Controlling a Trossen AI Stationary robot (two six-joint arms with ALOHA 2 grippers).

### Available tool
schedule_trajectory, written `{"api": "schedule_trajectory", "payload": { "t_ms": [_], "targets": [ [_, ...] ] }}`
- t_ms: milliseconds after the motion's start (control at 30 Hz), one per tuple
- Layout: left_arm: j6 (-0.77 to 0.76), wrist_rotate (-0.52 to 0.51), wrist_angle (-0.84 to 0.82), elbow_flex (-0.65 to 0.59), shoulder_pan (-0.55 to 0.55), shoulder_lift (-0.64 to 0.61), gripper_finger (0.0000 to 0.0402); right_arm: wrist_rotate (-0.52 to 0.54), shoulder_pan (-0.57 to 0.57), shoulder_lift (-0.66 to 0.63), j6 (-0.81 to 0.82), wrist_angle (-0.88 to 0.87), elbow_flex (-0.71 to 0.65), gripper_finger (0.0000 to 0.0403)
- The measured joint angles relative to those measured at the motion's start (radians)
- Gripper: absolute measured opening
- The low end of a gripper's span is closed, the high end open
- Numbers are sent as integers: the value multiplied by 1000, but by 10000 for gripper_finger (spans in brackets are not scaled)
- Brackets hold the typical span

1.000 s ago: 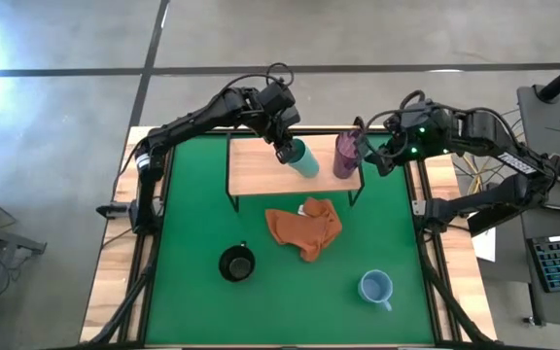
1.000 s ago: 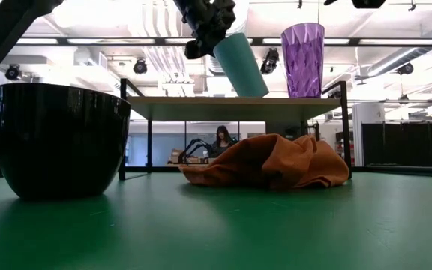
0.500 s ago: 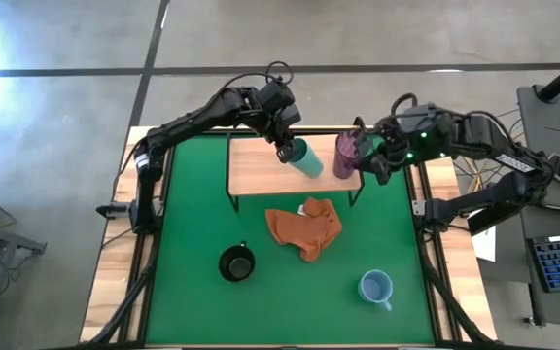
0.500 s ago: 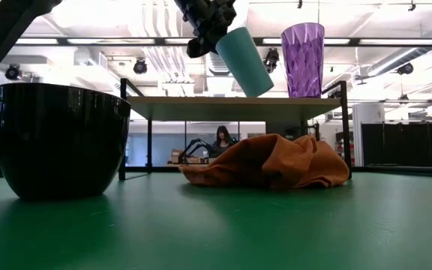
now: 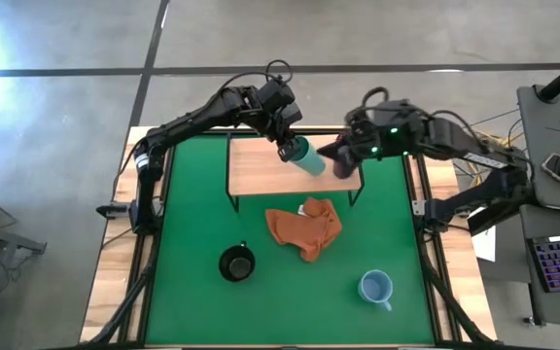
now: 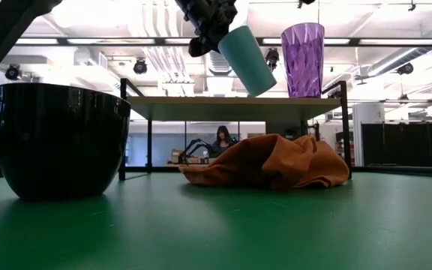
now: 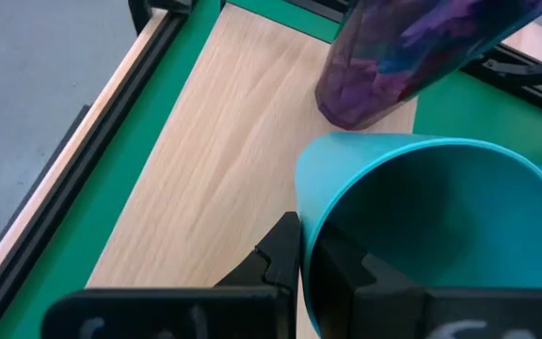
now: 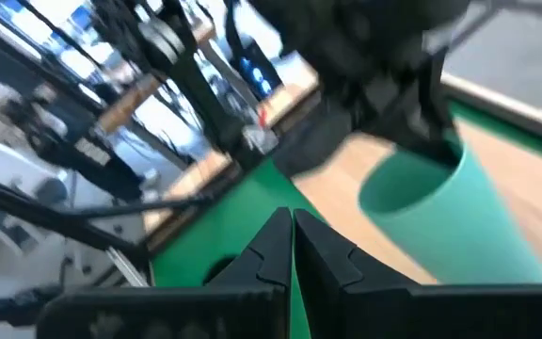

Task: Stack small to large cups/mugs on shelf
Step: Put the green cup on the shelf

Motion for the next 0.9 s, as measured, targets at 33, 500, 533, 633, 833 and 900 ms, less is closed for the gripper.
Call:
{"api": "schedule_trajectory", "payload": {
  "t_ms": [33, 500, 533, 633, 833, 900],
  "targets": [
    [4, 0, 1, 1, 0, 0, 0, -2, 1, 12, 5, -15, 0, 9],
    [23, 3, -25, 12, 0, -19, 0, 120, -14, 138, -183, -175, 162, 9],
    [23, 3, -25, 14, 0, -23, 0, 132, -17, 150, -204, -195, 186, 9],
    [26, 3, -22, 14, 0, -34, 0, 166, -26, 190, -281, -279, 262, 9],
    [26, 3, -23, 9, 0, -36, 0, 188, -60, 304, -379, -466, 390, 9],
    [26, 2, -21, 9, 0, -36, 0, 188, -71, 334, -407, -501, 413, 9]
  ]
}}
